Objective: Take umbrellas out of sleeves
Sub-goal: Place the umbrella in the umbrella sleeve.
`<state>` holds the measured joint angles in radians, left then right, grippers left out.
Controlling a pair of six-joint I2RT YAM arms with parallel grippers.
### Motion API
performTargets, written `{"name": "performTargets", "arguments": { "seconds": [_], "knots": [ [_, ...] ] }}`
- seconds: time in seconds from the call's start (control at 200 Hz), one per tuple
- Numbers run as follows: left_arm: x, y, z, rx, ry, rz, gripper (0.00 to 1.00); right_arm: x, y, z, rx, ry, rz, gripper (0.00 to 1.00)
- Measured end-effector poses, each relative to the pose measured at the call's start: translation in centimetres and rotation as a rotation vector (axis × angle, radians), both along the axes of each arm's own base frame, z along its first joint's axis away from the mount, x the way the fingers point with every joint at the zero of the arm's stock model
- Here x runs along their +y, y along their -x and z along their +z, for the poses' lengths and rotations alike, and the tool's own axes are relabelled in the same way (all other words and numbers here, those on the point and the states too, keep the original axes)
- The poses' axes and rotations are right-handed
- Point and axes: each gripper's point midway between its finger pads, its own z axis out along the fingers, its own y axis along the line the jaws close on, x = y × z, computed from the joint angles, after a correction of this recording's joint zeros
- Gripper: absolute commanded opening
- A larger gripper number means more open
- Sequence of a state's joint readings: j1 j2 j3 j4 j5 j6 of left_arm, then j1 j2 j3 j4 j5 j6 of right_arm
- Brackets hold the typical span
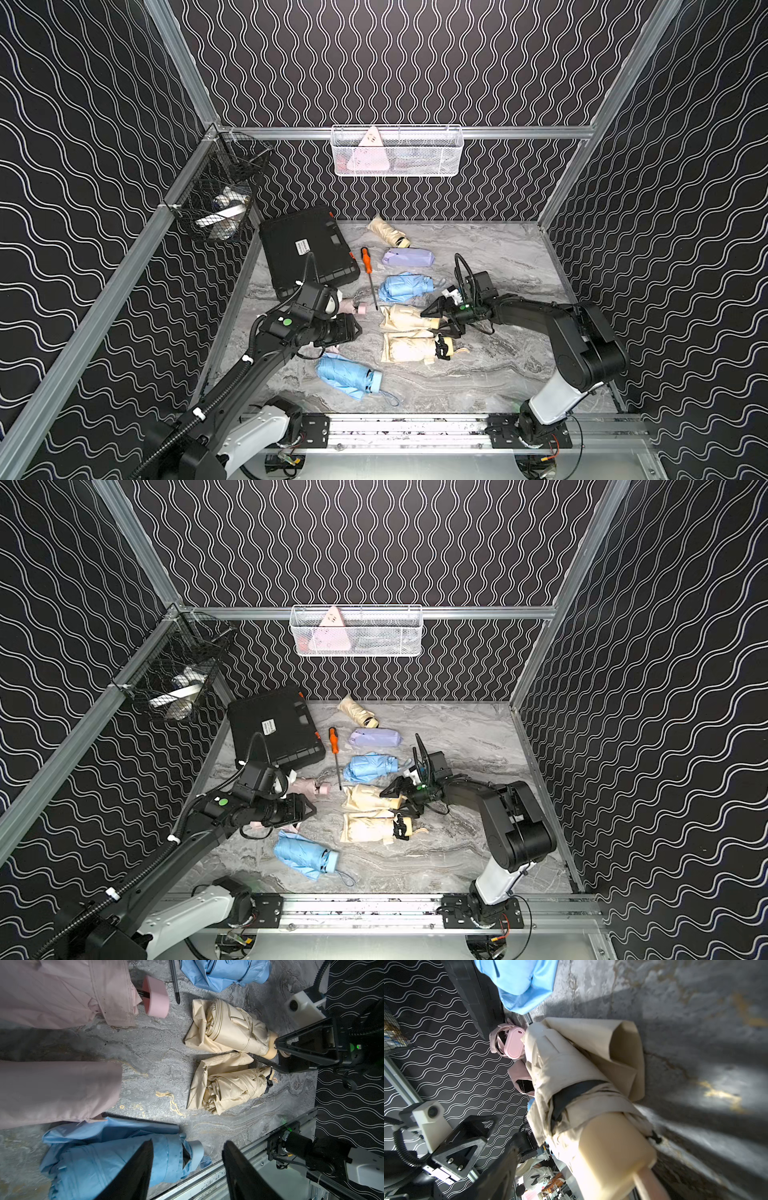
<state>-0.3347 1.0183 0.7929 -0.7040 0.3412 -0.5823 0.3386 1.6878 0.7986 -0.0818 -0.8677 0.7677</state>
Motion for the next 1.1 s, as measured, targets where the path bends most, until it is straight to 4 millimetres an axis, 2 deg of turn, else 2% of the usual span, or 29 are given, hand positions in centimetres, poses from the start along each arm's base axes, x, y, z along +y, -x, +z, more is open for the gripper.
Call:
{"name": "performTargets", "arguments": {
  "seconds": [0.135,0.265,0.59,0.936,1.096],
  "knots": [
    [-0.2,-0.1,0.0,0.0,0.007,-0.004,0.62,-0.2,-0.2,0.0,0.001,0.017,-0.011,0.86],
    [-0.3,-0.2,0.0,0.001,0.012,-0.007,0.67,-0.3,-0.7,0.3,-0.011,0.039,-0.024,1.0],
    [-0.6,-0.7,0.1,-0.008,0.02,-0.011,0.78,-1.7,-1.2,1.4,-0.055,0.162,-0.038,1.0],
    [-0.9,-0.9,1.0,-0.036,0.056,-0.002,0.85,-3.8,-0.9,2.0,-0.043,0.304,-0.059,1.0],
    [-1.1,-0.8,1.4,-0.043,0.087,0.009,0.86,-4.8,-0.7,3.0,-0.059,0.365,-0.068,1.0]
  ]
}}
